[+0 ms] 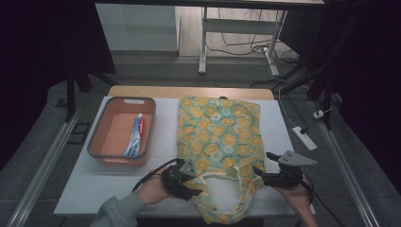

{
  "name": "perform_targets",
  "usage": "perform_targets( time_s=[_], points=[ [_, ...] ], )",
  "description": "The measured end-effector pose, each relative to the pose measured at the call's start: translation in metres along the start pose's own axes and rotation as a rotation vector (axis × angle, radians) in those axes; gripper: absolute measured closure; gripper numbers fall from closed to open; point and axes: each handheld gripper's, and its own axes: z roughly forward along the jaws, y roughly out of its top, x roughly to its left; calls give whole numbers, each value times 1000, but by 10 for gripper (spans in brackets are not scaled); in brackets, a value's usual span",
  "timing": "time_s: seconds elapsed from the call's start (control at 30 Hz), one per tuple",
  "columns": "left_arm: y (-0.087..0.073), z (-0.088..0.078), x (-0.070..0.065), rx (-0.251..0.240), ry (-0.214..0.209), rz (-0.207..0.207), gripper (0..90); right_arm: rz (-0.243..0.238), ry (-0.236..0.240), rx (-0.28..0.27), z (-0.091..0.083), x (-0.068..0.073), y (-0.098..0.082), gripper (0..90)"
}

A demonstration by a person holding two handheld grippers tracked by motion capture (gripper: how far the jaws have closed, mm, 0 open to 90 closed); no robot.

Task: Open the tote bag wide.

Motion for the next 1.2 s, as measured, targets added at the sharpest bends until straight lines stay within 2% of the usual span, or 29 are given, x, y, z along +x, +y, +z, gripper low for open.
perform_targets(
  time_s=[0.1,0.17,0.23,0.3,0.37,0.47,0.6,0.63,0.67,0.77,0.87,0.93,0.97,1.1,1.17,1.2],
  points=[
    [-3,4,1,18,6,-8,640,-1,0,0,0,0,0,216],
    [-4,3,2,10,6,-12,745,-1,-1,1,0,0,0,216],
    [-5,2,2,5,7,-12,831,0,0,0,0,0,-1,216],
    [-6,0,3,4,6,-15,874,-1,0,0,0,0,-1,216],
    [-7,-3,4,-15,2,-17,881,-1,0,1,-1,0,-1,216],
    [-7,-13,4,-76,-19,-29,883,-1,-3,-1,-2,0,0,216],
    [-5,-37,0,-141,-25,-20,882,-13,-4,-15,-7,3,5,220],
    [-3,-50,-2,-187,-31,-16,882,-18,-4,-19,-9,5,7,221],
    [-3,-50,-2,-187,-31,-16,882,-25,0,-24,-11,7,10,222],
    [-3,-68,0,-259,-20,-34,882,-38,11,-38,-15,14,17,227],
    [-3,-80,7,-319,2,-64,882,-85,74,-46,-20,32,33,229],
    [-5,-86,14,-361,4,-103,882,-109,122,-36,-18,44,40,228],
    [-7,-89,22,-390,-4,-137,882,-128,146,-28,-17,50,43,228],
    [-11,-91,32,-407,4,-174,882,-194,216,26,-8,74,50,219],
    [-11,-92,34,-408,5,-178,882,-224,250,59,-1,86,53,211],
    [-11,-92,35,-409,8,-182,882,-224,250,59,-1,86,53,211]
  ],
)
